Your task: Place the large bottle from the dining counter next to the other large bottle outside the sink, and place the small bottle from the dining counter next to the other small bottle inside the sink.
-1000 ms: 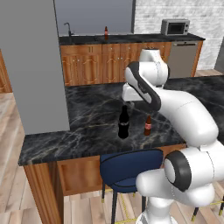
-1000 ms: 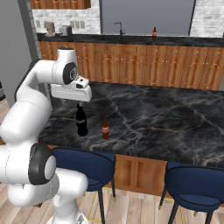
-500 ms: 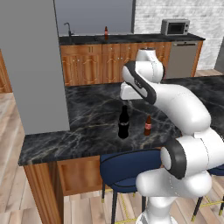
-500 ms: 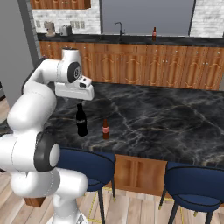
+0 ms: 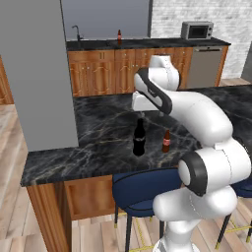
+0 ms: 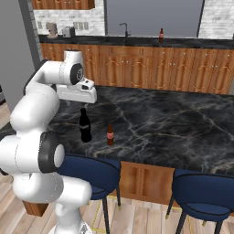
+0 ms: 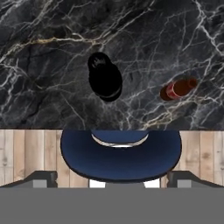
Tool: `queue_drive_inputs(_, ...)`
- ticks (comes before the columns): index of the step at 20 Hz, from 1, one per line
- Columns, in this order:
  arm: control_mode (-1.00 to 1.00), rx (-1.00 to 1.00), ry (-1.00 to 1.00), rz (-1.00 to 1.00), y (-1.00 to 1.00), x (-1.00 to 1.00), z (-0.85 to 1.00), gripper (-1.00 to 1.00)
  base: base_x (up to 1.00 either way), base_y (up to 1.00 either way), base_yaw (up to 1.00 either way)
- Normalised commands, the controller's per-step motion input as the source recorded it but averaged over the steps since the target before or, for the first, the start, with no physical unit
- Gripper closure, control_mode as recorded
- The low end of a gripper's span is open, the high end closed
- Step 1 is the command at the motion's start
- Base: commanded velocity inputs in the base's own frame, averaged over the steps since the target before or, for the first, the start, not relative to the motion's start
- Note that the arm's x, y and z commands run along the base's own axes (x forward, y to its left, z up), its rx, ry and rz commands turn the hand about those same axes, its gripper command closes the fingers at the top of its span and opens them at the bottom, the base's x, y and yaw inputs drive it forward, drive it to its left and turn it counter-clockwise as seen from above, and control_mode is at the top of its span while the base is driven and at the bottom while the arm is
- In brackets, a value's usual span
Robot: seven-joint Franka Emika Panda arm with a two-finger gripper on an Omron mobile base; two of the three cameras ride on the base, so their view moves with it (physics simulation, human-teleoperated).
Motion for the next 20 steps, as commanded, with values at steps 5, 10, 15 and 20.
queue_drive_inputs(5, -1.00, 0.00, 0.00, 0.00, 0.06, 0.11, -0.17, -1.00, 0.00, 0.00, 0.00)
queue_drive_inputs(10, -1.00, 0.00, 0.00, 0.00, 0.01, 0.33, -0.03, -1.00, 0.00, 0.00, 0.00)
queue_drive_inputs(15, -1.00, 0.00, 0.00, 0.00, 0.01, 0.24, 0.00, -1.00, 0.00, 0.00, 0.00)
queue_drive_inputs(20, -1.00, 0.00, 0.00, 0.00, 0.02, 0.27, 0.00, -1.00, 0.00, 0.00, 0.00)
